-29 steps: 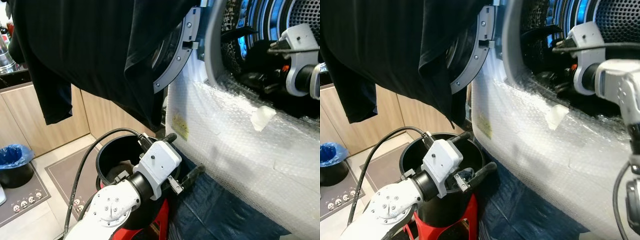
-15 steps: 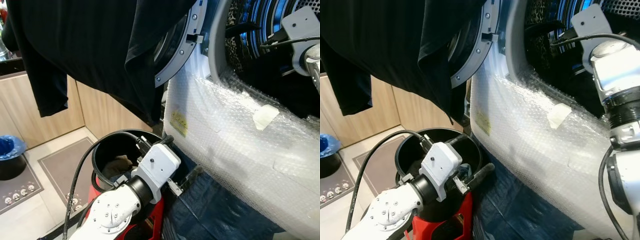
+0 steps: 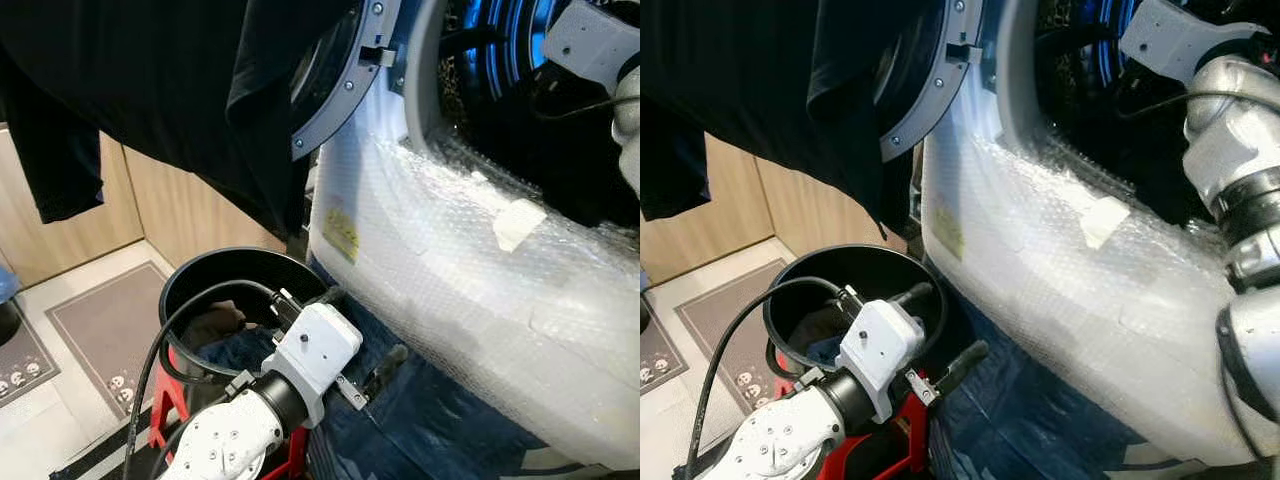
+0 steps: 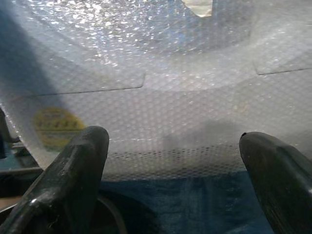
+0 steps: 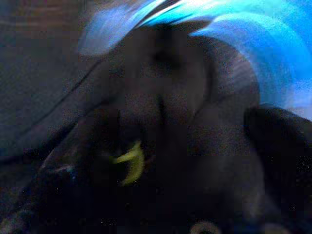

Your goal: Clothes washing

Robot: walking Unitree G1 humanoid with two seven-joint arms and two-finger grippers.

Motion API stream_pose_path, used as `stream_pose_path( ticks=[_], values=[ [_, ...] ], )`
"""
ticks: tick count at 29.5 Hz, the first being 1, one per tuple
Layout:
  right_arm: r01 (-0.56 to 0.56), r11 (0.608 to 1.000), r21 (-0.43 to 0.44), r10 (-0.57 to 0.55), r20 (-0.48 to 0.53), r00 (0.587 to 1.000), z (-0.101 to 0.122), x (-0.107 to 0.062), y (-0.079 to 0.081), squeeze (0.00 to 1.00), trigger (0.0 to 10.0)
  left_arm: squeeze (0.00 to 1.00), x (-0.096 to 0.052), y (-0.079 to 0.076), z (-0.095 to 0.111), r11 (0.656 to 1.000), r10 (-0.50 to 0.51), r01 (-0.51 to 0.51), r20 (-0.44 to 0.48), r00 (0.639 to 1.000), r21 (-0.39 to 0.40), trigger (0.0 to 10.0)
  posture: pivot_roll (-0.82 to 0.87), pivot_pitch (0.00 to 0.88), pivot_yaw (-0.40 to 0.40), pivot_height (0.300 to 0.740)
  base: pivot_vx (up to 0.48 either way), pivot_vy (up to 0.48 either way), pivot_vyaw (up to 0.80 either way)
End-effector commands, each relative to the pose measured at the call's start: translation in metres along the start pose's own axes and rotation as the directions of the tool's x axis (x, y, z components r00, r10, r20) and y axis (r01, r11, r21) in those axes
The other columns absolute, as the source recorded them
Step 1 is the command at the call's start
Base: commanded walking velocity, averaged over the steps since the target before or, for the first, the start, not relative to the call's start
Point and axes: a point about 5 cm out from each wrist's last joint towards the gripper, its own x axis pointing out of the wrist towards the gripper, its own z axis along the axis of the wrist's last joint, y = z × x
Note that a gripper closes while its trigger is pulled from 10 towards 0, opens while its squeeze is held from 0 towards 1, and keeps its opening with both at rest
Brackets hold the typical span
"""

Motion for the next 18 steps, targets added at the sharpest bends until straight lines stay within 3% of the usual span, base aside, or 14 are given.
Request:
stream_pose_path(
  ticks=[1, 2, 3, 4, 5, 6, 8, 10, 12, 13, 15, 16, 17, 18],
  values=[
    [-0.170, 0.956, 0.240, 0.191, -0.067, 0.979, -0.006, -0.004, 0.001, 0.00, 10.0, 0.00, 0.000, -0.003, 0.003, 1.000, -0.006, 0.006, 0.009, 1.000, 0.003, 10.0, 0.03, 0.076, -0.192, 0.740, 0.000, 0.000, 0.00],
    [-0.170, 0.956, 0.240, 0.191, -0.067, 0.979, -0.006, -0.004, 0.001, 0.00, 10.0, 0.00, 0.000, -0.003, 0.003, 1.000, -0.006, 0.006, 0.009, 1.000, 0.003, 10.0, 0.03, 0.076, -0.192, 0.740, 0.000, 0.000, 0.00],
    [-0.279, 0.865, 0.418, 0.336, -0.070, 0.939, -0.004, -0.009, 0.006, 0.00, 10.0, 0.00, 0.001, -0.003, 0.004, 1.000, -0.014, 0.014, 0.011, 1.000, 0.006, 10.0, 0.02, 0.069, -0.188, 0.740, 0.000, 0.000, 0.00],
    [-0.296, 0.836, 0.463, 0.370, -0.076, 0.926, -0.003, -0.011, 0.007, 0.00, 10.0, 0.00, 0.001, -0.003, 0.004, 1.000, -0.018, 0.018, 0.011, 1.000, 0.007, 10.0, 0.01, 0.065, -0.184, 0.740, 0.000, 0.000, 0.00],
    [-0.319, 0.774, 0.546, 0.426, -0.077, 0.901, -0.003, -0.013, 0.011, 0.00, 10.0, 0.00, 0.002, -0.003, 0.004, 1.000, -0.021, 0.021, 0.011, 1.000, 0.007, 10.0, 0.01, 0.060, -0.182, 0.740, 0.000, 0.000, 0.00],
    [-0.324, 0.754, 0.571, 0.441, -0.074, 0.895, -0.003, -0.014, 0.012, 0.00, 10.0, 0.00, 0.002, -0.003, 0.004, 1.000, -0.022, 0.022, 0.011, 1.000, 0.007, 10.0, 0.01, 0.060, -0.182, 0.740, 0.000, 0.000, 0.00],
    [-0.332, 0.731, 0.596, 0.448, -0.051, 0.893, -0.001, -0.015, 0.012, 0.00, 10.0, 0.00, 0.002, -0.002, 0.004, 1.000, -0.025, 0.025, 0.013, 1.000, 0.008, 10.0, 0.00, 0.057, -0.177, 0.740, 0.000, 0.000, 0.00],
    [-0.377, 0.711, 0.593, 0.428, 0.061, 0.902, 0.009, -0.016, 0.005, 0.00, 10.0, 0.00, 0.003, -0.002, 0.004, 1.000, -0.027, 0.027, 0.015, 1.000, 0.009, 10.0, 0.00, 0.056, -0.171, 0.740, 0.000, 0.000, 0.00],
    [-0.400, 0.703, 0.588, 0.424, 0.106, 0.900, 0.015, -0.020, -0.001, 0.00, 10.0, 0.00, 0.003, -0.002, 0.004, 1.000, -0.029, 0.029, 0.015, 0.999, 0.008, 10.0, 0.00, 0.057, -0.170, 0.740, 0.000, 0.000, 0.00],
    [-0.414, 0.679, 0.606, 0.379, 0.194, 0.905, 0.023, -0.023, -0.010, 0.00, 10.0, 0.00, 0.003, -0.001, 0.004, 0.999, -0.030, 0.030, 0.014, 0.999, 0.011, 10.0, 0.00, 0.057, -0.167, 0.740, 0.000, 0.000, 0.00],
    [-0.456, 0.645, 0.614, 0.396, 0.242, 0.886, 0.027, -0.028, -0.013, 0.00, 10.0, 0.00, 0.003, -0.001, 0.004, 0.999, -0.032, 0.032, 0.014, 0.999, 0.012, 10.0, 0.00, 0.057, -0.159, 0.740, 0.000, 0.000, 0.00],
    [-0.478, 0.615, 0.627, 0.350, 0.326, 0.878, 0.034, -0.033, -0.020, 0.00, 10.0, 0.00, 0.003, 0.000, 0.004, 0.999, -0.033, 0.033, 0.014, 0.999, 0.013, 10.0, 0.00, 0.056, -0.156, 0.740, 0.000, 0.000, 0.00],
    [-0.476, 0.615, 0.629, 0.316, 0.356, 0.879, 0.036, -0.034, -0.024, 0.00, 10.0, 0.00, 0.003, 0.000, 0.004, 0.999, -0.034, 0.033, 0.014, 0.999, 0.013, 10.0, 0.00, 0.056, -0.156, 0.740, 0.000, 0.000, 0.00],
    [-0.508, 0.573, 0.642, 0.334, 0.383, 0.861, 0.036, -0.037, -0.025, 0.00, 10.0, 0.00, 0.003, 0.000, 0.004, 0.999, -0.036, 0.035, 0.015, 0.999, 0.014, 10.0, 0.00, 0.056, -0.150, 0.740, 0.000, 0.000, 0.00]
  ],
)
